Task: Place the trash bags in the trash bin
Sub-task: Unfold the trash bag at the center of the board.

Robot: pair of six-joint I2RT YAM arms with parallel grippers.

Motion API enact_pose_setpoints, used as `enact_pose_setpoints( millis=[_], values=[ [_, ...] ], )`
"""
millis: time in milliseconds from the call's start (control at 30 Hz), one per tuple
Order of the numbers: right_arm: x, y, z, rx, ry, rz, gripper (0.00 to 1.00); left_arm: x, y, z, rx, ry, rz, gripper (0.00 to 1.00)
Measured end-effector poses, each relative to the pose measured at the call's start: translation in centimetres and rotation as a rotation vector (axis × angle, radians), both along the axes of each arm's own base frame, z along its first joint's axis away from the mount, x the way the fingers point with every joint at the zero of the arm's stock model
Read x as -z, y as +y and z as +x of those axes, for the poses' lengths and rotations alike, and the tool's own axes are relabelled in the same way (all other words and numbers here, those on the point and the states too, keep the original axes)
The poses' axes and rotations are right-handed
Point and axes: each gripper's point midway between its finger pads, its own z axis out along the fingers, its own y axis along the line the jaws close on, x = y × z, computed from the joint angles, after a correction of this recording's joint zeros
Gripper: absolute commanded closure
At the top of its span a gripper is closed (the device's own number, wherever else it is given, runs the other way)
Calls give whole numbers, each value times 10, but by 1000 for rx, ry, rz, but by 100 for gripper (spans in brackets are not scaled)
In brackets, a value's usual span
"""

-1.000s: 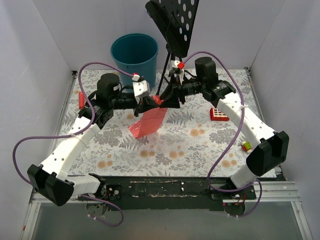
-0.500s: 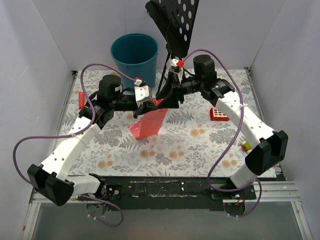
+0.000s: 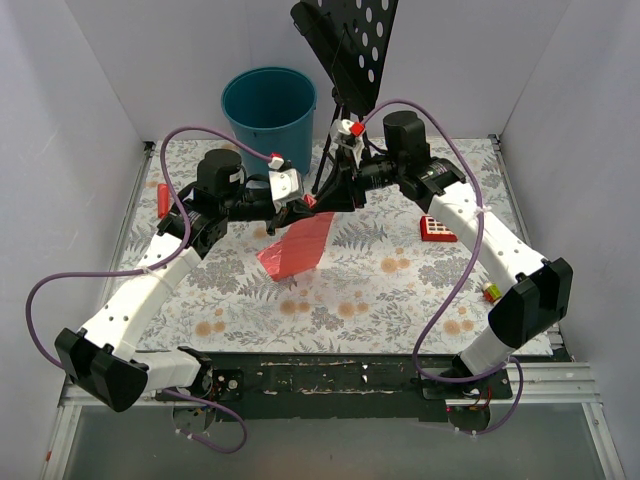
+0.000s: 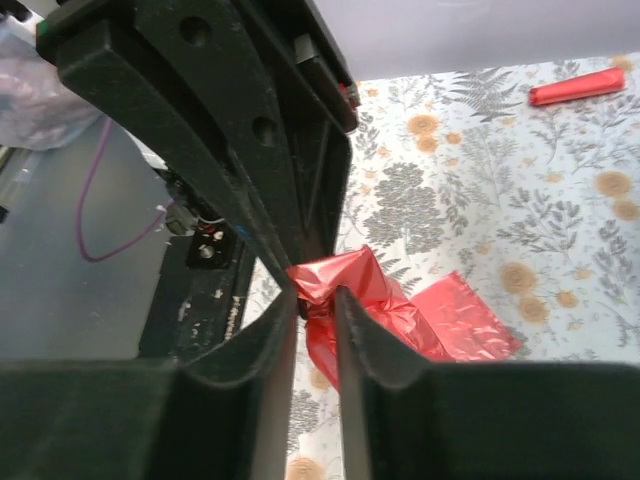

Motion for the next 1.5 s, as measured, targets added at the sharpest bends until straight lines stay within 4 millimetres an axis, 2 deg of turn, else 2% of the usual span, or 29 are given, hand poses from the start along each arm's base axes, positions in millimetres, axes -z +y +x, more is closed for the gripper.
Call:
enact_pose_setpoints(
  millis=[67, 233, 367, 667, 700, 733, 800, 833, 1033, 1233, 1300, 1367, 1433, 1500],
  values=[
    [0, 0, -3, -13, 4, 1, 98, 1, 1, 2, -11, -3, 3, 100],
    [8, 0, -1, -5, 15, -8, 99, 5, 3, 2, -19, 7, 15, 100],
    [12, -1, 8, 44, 10, -25, 99, 7, 5, 5, -37, -1, 28, 100],
    [22, -19, 52, 241, -17, -77, 99, -5, 9, -2, -36, -52, 12, 100],
    [22, -21, 55, 251, -18, -79, 91, -4, 9, -2, -36, -53, 12, 100],
    [22, -21, 55, 252, -15, -79, 75, -3, 9, -2, -35, -51, 13, 100],
    [21, -21, 52, 233, -2, -70, 51, -1, 10, -2, -36, -48, 17, 100],
    [19, -21, 49, 214, 2, -61, 45, 0, 10, -2, -35, -49, 20, 100],
    [11, -13, 26, 94, -5, -19, 41, 7, 11, -2, -15, -86, 48, 100],
    [13, 1, 7, -18, -1, -5, 42, 7, 11, -2, 21, -164, 70, 100],
    [17, 4, 5, -35, 5, -9, 46, 7, 11, -1, 32, -185, 75, 100],
    [20, 6, 3, -45, 9, -15, 63, 7, 11, -1, 39, -199, 77, 100],
    [22, 7, 0, -56, 13, -16, 86, 7, 11, -1, 40, -210, 81, 100],
    [21, 7, -4, -75, 24, -15, 99, 8, 13, 1, 33, -219, 89, 100]
  ],
)
